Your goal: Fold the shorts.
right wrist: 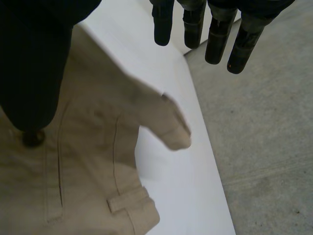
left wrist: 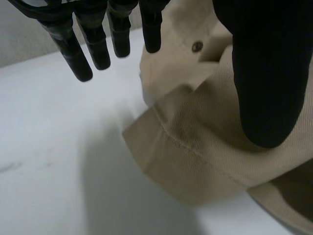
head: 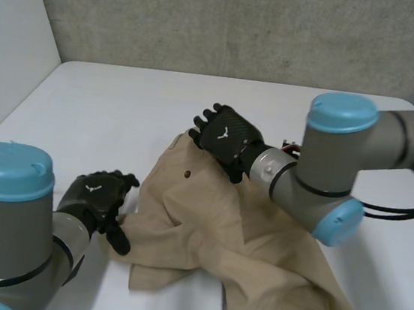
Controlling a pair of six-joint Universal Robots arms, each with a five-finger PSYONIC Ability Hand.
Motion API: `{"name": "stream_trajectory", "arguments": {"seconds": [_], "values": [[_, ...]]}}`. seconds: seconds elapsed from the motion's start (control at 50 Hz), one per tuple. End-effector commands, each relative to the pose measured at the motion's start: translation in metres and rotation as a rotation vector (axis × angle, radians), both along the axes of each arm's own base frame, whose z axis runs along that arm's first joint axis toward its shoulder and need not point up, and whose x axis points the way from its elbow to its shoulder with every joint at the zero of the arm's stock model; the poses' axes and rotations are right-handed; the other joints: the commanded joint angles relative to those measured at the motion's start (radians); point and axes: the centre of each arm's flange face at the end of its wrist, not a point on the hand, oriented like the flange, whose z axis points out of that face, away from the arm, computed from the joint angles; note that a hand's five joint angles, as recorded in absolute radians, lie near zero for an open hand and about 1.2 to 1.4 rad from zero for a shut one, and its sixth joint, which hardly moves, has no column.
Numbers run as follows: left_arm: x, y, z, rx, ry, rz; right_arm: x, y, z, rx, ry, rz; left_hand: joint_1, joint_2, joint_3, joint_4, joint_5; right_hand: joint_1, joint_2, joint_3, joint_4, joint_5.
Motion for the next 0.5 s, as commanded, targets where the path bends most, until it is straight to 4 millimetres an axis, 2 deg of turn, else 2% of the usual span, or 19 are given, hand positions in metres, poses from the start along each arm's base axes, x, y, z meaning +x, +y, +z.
{"name": "stream_trajectory", "arguments": {"seconds": [0.02,0.04,0.06,0.08,0.1,0.12,0.16,0.18,0.2,0.24,0.26,0.28,0.3,0.34,0.36,0.38,0.42,0.44,0.5], "values": [[-0.006,-0.009,-0.010,-0.006,0.001,0.000,0.014,-0.021,-0.037,-0.098,0.082,-0.040,0.364,0.369,0.343,0.355,0.369,0.305,0.253,0.266,0.239,0.243],[-0.008,-0.013,-0.009,-0.030,0.013,0.002,0.016,-0.027,-0.041,-0.133,0.094,-0.051,0.524,0.529,0.503,0.515,0.529,0.492,0.440,0.453,0.426,0.431],[-0.010,-0.018,-0.006,-0.065,0.023,0.004,0.016,-0.027,-0.041,-0.133,0.094,-0.052,0.732,0.737,0.711,0.723,0.737,0.494,0.442,0.455,0.428,0.433],[-0.013,-0.024,-0.001,-0.107,0.039,0.007,0.021,-0.039,-0.038,-0.205,0.076,-0.080,0.931,0.937,0.911,0.923,0.937,1.011,0.959,0.973,0.946,0.950],[-0.016,-0.031,0.005,-0.150,0.062,0.009,0.021,-0.039,-0.038,-0.205,0.076,-0.080,1.093,1.099,1.073,1.085,1.099,1.017,0.964,0.978,0.951,0.955],[-0.020,-0.036,0.012,-0.186,0.083,0.007,0.023,-0.047,-0.027,-0.255,0.043,-0.110,1.144,1.149,1.123,1.136,1.149,1.231,1.178,1.192,1.165,1.169],[-0.027,-0.051,0.031,-0.266,0.116,0.007,0.024,-0.061,-0.006,-0.337,-0.027,-0.177,1.144,1.150,1.124,1.136,1.150,1.233,1.181,1.194,1.167,1.171],[-0.034,-0.066,0.054,-0.355,0.130,0.005,0.027,-0.066,0.011,-0.390,-0.093,-0.223,1.144,1.150,1.124,1.136,1.150,1.233,1.181,1.194,1.167,1.171],[-0.034,-0.066,0.054,-0.355,0.130,0.005,0.027,-0.071,0.035,-0.437,-0.177,-0.269,1.144,1.150,1.124,1.136,1.150,1.233,1.181,1.194,1.167,1.171],[-0.039,-0.079,0.081,-0.452,0.143,0.004,0.021,-0.076,0.088,-0.520,-0.343,-0.340,1.144,1.150,1.124,1.136,1.150,1.233,1.181,1.194,1.167,1.171],[-0.041,-0.088,0.100,-0.517,0.157,0.010,0.015,-0.075,0.118,-0.566,-0.428,-0.372,1.144,1.150,1.124,1.136,1.150,1.233,1.181,1.194,1.167,1.171],[-0.042,-0.098,0.129,-0.612,0.186,0.028,0.015,-0.075,0.118,-0.566,-0.429,-0.373,1.144,1.150,1.124,1.136,1.150,1.233,1.181,1.194,1.167,1.171],[-0.042,-0.098,0.130,-0.613,0.186,0.028,0.006,-0.069,0.156,-0.621,-0.533,-0.405,1.144,1.150,1.124,1.136,1.150,1.233,1.181,1.194,1.167,1.171],[-0.040,-0.111,0.168,-0.744,0.245,0.063,-0.005,-0.061,0.191,-0.676,-0.616,-0.439,1.144,1.150,1.124,1.136,1.150,1.233,1.181,1.194,1.167,1.171],[-0.037,-0.113,0.189,-0.819,0.283,0.083,-0.008,-0.059,0.197,-0.683,-0.629,-0.447,1.144,1.150,1.124,1.136,1.150,1.233,1.181,1.194,1.167,1.171],[-0.037,-0.113,0.189,-0.820,0.284,0.083,-0.008,-0.059,0.198,-0.683,-0.629,-0.447,1.144,1.150,1.124,1.136,1.150,1.233,1.181,1.194,1.167,1.171],[-0.030,-0.105,0.226,-0.951,0.356,0.113,-0.014,-0.050,0.208,-0.679,-0.638,-0.453,1.144,1.150,1.124,1.136,1.150,1.233,1.181,1.194,1.167,1.171],[-0.029,-0.101,0.233,-0.984,0.375,0.116,-0.017,-0.047,0.206,-0.667,-0.623,-0.451,1.144,1.150,1.124,1.136,1.150,1.233,1.181,1.194,1.167,1.171],[-0.027,-0.093,0.223,-0.973,0.371,0.108,-0.026,-0.034,0.186,-0.603,-0.548,-0.450,1.144,1.150,1.124,1.136,1.150,1.233,1.181,1.194,1.167,1.171]]}}
